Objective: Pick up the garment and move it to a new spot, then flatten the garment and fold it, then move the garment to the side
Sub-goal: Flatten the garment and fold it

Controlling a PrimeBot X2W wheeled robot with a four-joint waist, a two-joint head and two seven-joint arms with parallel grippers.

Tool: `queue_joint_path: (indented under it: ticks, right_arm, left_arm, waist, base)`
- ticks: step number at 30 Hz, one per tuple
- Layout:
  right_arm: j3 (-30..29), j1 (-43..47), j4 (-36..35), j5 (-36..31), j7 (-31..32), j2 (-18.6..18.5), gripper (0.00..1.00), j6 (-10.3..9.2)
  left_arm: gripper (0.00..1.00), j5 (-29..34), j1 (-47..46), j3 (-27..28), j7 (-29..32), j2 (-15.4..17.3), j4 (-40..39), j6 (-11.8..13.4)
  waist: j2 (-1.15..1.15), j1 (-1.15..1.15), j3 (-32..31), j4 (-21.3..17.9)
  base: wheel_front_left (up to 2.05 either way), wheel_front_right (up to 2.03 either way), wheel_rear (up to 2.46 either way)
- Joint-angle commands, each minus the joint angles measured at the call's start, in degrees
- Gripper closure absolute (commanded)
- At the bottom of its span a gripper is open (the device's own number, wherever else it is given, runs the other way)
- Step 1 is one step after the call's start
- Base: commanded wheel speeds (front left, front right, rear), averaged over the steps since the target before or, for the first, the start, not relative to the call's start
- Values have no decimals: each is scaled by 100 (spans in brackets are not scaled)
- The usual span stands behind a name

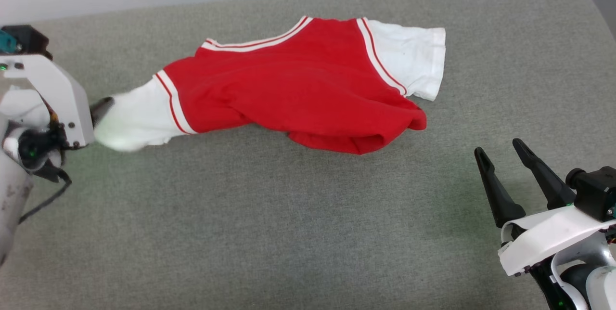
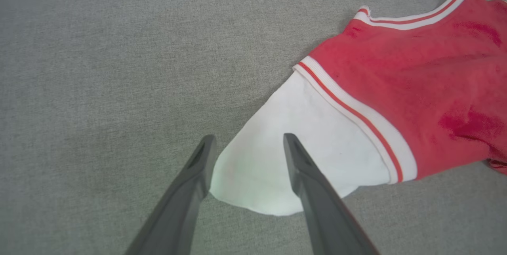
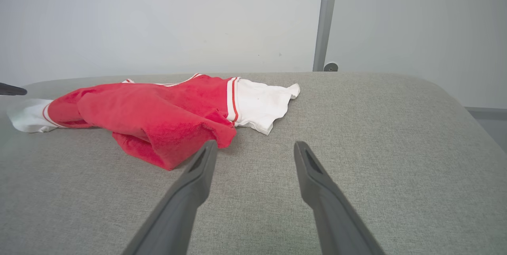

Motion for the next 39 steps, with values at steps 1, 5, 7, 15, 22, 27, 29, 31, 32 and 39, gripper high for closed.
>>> queue_joint_path:
  ticks: [1, 5, 7, 15, 22, 27, 29, 31, 32, 39]
  right_arm:
    - [-17, 36, -10, 12, 41, -43, 0, -6]
    - [10, 21, 95, 96, 151, -143, 0, -6]
    - [71, 15, 212, 135, 225, -282, 0, -6]
    - [429, -277, 901, 497, 662, -911, 0, -7]
    - [659, -1014, 1549, 955, 1214, -1495, 0, -6]
    - [767, -1816, 2171, 1404, 1966, -1906, 0, -6]
    - [752, -2159, 2464, 1580, 2353, -2049, 0, -6]
    - [750, -2490, 2789, 1699, 2751, -2164, 0, -6]
    - [771, -2664, 2930, 1721, 2915, -2211, 0, -6]
    - [653, -3773, 3734, 1617, 3482, -2468, 0, -6]
  left_arm:
    - [0, 21, 117, -9, -153, 1, 14, 7]
    - [0, -185, 360, 83, -641, -66, -177, 7]
    - [0, -341, 535, 182, -979, -110, -354, 7]
    - [0, -494, 1679, 430, -2947, -374, -1203, 8]
    - [0, -10, 2811, 459, -4210, -544, -2248, 632]
    - [0, 758, 3603, 1048, -4342, -808, -3341, 1322]
    - [0, 1189, 4018, 1348, -4329, -990, -3790, 1497]
    - [0, 1617, 4306, 1594, -4330, -1191, -4193, 1518]
    - [0, 1833, 4420, 1710, -4331, -1284, -4351, 1507]
    - [0, 2766, 4826, 2271, -4333, -1866, -4857, 1246]
  waist:
    - [0, 0, -97, -23]
    - [0, 0, -288, 30]
    - [0, 0, -380, 100]
    - [0, 0, -636, 487]
    - [0, 0, -577, 949]
    - [0, 0, -375, 1338]
    - [0, 0, -268, 1507]
    - [0, 0, -151, 1671]
    - [0, 0, -99, 1738]
    - [0, 0, 367, 2178]
  base:
    - [0, 0, 0]
    - [0, 0, 0]
    - [0, 0, 0]
    - [0, 0, 0]
    - [0, 0, 0]
    - [0, 0, 0]
    - [0, 0, 0]
    - [0, 0, 0]
    - [0, 0, 0]
    - [0, 0, 0]
